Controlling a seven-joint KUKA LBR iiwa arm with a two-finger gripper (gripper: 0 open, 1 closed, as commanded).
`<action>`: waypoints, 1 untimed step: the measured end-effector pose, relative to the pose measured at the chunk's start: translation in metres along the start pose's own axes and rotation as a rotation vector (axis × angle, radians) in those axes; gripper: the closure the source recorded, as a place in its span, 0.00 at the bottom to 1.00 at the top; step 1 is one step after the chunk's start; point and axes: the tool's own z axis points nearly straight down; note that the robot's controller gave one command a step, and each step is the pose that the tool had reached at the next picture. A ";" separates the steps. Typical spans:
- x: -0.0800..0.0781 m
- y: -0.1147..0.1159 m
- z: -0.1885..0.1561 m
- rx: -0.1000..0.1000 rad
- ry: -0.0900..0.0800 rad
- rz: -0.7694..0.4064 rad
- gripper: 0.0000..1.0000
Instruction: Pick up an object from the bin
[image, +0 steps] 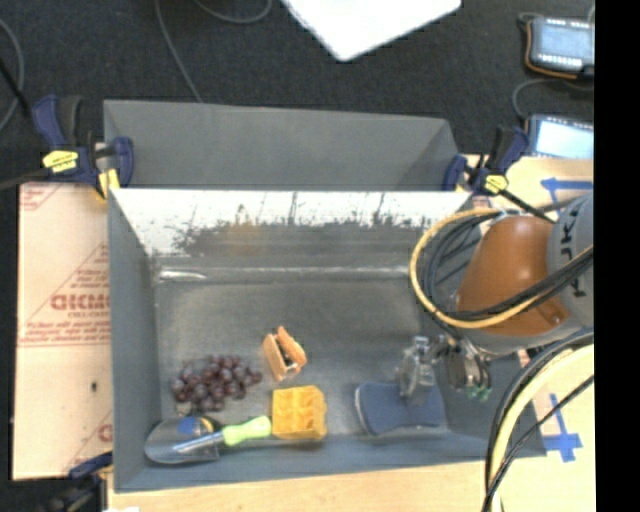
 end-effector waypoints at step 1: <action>-0.006 0.006 -0.031 0.003 -0.016 -0.144 1.00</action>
Offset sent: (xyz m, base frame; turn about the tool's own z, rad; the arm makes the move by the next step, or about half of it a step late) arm -0.0006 -0.0034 0.1862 -0.1030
